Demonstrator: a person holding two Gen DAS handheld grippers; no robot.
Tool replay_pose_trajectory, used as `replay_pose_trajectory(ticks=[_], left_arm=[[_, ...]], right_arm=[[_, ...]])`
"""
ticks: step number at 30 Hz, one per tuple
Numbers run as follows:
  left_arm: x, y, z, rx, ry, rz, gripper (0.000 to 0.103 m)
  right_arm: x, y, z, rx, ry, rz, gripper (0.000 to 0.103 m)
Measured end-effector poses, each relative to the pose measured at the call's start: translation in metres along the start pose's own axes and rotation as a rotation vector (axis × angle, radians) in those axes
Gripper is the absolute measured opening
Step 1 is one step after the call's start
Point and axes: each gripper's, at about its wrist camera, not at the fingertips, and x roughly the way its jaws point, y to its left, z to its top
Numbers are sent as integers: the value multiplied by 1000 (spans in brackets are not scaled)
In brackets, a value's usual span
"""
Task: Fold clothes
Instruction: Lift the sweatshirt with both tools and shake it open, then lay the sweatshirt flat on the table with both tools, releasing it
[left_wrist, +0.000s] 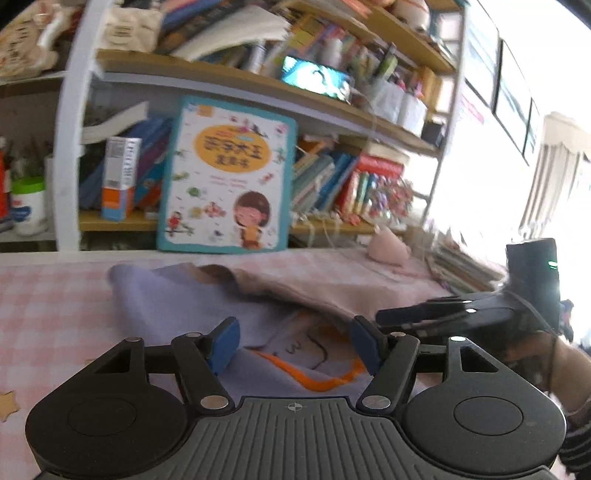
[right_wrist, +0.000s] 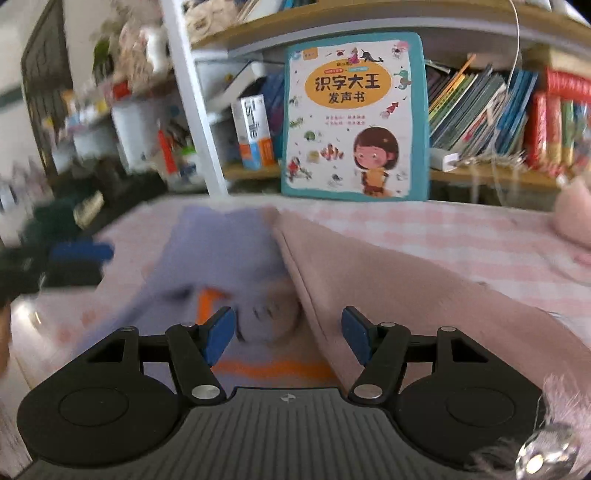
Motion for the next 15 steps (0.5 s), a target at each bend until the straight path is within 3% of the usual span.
replay_pose_trajectory(ticks=[7, 15], left_arm=[[20, -10, -17, 13, 90, -12, 68], [32, -14, -34, 43, 169, 23, 68]], right_arm=[[-28, 10, -23, -226, 12, -188, 61], [-20, 11, -47, -473, 132, -372, 59]])
